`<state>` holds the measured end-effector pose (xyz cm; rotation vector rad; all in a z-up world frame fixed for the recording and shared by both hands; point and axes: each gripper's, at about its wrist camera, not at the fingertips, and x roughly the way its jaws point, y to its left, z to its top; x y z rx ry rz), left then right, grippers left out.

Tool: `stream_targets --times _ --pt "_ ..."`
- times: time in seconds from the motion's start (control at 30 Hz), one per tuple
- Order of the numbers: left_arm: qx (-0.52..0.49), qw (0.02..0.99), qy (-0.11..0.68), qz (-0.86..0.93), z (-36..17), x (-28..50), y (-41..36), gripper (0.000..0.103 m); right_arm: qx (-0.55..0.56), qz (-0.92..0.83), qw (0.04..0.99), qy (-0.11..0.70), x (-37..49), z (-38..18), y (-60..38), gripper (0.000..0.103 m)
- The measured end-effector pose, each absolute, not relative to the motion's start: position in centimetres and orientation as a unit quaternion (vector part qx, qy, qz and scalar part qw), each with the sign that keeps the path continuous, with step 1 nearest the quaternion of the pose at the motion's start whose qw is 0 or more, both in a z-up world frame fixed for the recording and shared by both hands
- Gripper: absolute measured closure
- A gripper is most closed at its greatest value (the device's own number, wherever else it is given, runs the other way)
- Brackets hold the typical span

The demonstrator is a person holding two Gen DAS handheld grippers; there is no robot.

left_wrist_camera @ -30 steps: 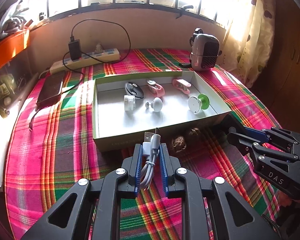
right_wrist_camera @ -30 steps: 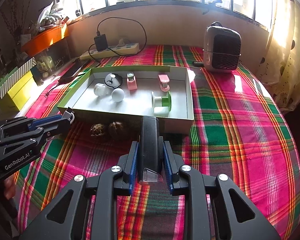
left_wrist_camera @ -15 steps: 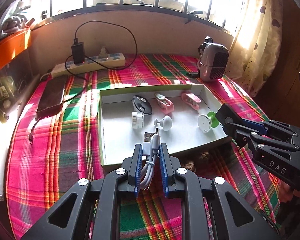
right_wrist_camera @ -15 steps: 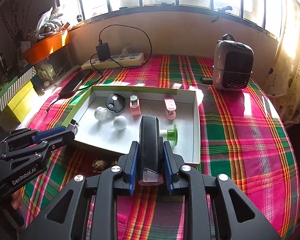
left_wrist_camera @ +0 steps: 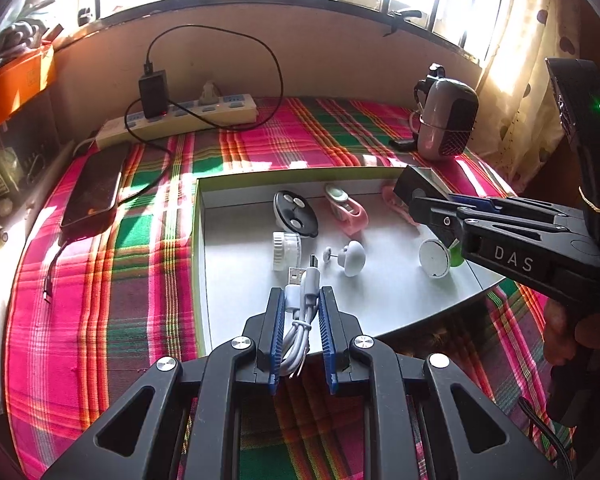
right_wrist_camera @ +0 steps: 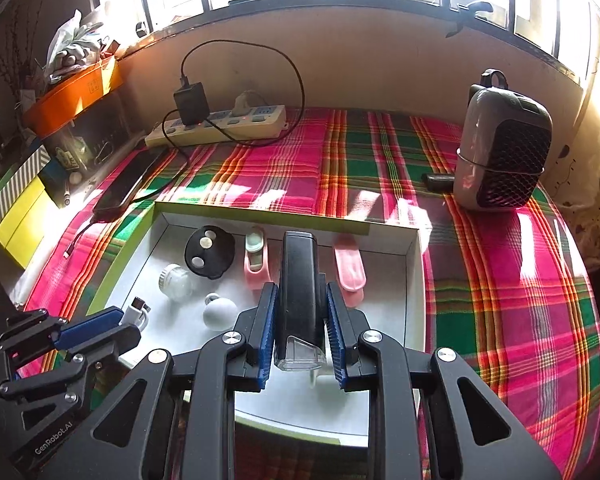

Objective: Organize objects
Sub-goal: 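Lift and carry the black case and white cable over the box with both tools, then lower the black case and white cable into the box and open both tools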

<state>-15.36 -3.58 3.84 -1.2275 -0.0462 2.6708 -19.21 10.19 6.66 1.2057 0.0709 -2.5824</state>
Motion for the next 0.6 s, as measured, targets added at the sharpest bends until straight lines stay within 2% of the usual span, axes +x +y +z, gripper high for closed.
stream_targets --times 0.6 --pt "-0.439 0.095 -0.008 0.894 1.9 -18.1 -3.2 0.088 0.449 -0.881 0.145 0.025 -22.8 4.3 9.6 0.078"
